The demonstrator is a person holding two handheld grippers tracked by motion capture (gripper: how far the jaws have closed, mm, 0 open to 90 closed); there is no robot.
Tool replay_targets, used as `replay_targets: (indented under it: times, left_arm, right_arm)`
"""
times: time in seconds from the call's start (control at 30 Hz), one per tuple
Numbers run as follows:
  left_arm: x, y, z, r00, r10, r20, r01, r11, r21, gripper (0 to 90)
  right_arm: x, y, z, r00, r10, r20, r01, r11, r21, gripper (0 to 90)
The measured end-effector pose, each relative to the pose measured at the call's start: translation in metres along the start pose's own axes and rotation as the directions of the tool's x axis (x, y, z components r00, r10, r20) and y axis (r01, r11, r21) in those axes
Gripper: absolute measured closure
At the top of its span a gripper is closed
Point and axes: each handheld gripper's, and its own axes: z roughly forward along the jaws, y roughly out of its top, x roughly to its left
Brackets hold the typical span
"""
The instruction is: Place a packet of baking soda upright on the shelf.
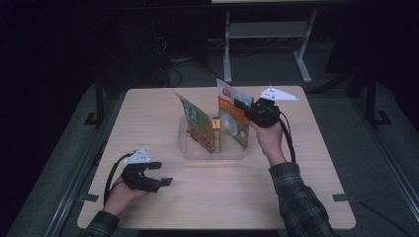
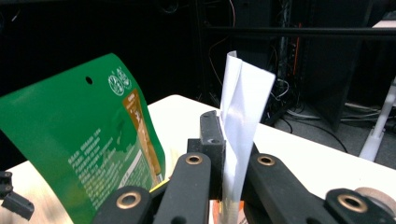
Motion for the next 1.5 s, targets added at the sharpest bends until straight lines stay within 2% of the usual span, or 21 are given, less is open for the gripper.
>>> replay_targets:
  times: [0.17,0.4,0.67,0.9,0.97,1.07,1.1,1.13,1.17,1.2,1.27,1.33,1.5]
  left_arm:
    - [0.001,0.0,0.0,1.0,0.001,-0.003,-0.001,1.0,0.002,19.1]
    - [0.001,0.001,0.001,1.0,-0.007,-0.007,0.007,1.0,0.0,19.1]
    - [0.0,0.001,0.003,0.9998,-0.015,-0.01,0.015,0.9999,0.008,19.1]
    - [0.0,0.001,0.003,1.0,-0.001,-0.009,0.001,1.0,0.01,19.1]
    - [0.0,0.0,0.004,0.9999,-0.014,-0.004,0.014,0.9998,0.011,19.1]
    - [0.001,0.001,0.004,1.0,-0.001,-0.002,0.001,0.9999,0.011,19.1]
    - [0.0,0.001,0.004,1.0,-0.009,0.002,0.009,0.9999,0.01,19.2]
    - [0.0,0.001,0.004,1.0,-0.009,0.002,0.009,0.9999,0.01,19.1]
    - [0.001,0.001,0.005,1.0,-0.009,0.004,0.008,0.9999,0.011,19.1]
    - [0.0,0.001,0.005,1.0,-0.008,0.004,0.008,0.9999,0.011,19.1]
    - [0.001,0.001,0.005,1.0,0.001,0.005,-0.001,0.9999,0.013,19.1]
    - [0.001,0.001,0.005,1.0,0.002,0.006,-0.002,0.9999,0.015,19.1]
    - [0.0,0.001,0.005,1.0,-0.001,0.009,0.001,0.9999,0.015,19.1]
  right_arm:
    - [0.001,-0.011,0.0,0.9998,-0.015,-0.012,0.016,0.999,0.039,89.2]
    - [0.003,-0.018,-0.002,0.9994,-0.026,-0.024,0.028,0.997,0.078,88.9]
    - [-0.003,-0.028,-0.01,0.9989,-0.018,-0.044,0.022,0.995,0.096,88.7]
    - [-0.001,-0.028,-0.013,0.9986,-0.018,-0.049,0.023,0.993,0.114,87.6]
    - [-0.001,-0.027,-0.013,0.9987,-0.019,-0.048,0.025,0.992,0.123,82.1]
    - [0.0,-0.027,-0.015,0.9994,-0.018,-0.03,0.022,0.99,0.136,68.9]
    - [0.0,-0.027,-0.017,0.9995,-0.015,-0.026,0.019,0.99,0.143,64.0]
    - [0.0,-0.027,-0.017,0.9995,-0.015,-0.026,0.019,0.99,0.143,64.0]
    - [0.001,-0.026,-0.02,0.9997,-0.023,-0.007,0.024,0.988,0.156,51.5]
    - [0.001,-0.026,-0.021,0.9997,-0.023,-0.001,0.023,0.987,0.159,48.0]
    - [0.001,-0.025,-0.023,0.9997,-0.022,-0.003,0.023,0.985,0.17,45.5]
    - [0.003,-0.024,-0.028,0.9991,-0.038,0.016,0.035,0.981,0.19,38.7]
    - [0.001,-0.022,-0.04,0.9984,-0.045,0.034,0.038,0.981,0.189,31.8]
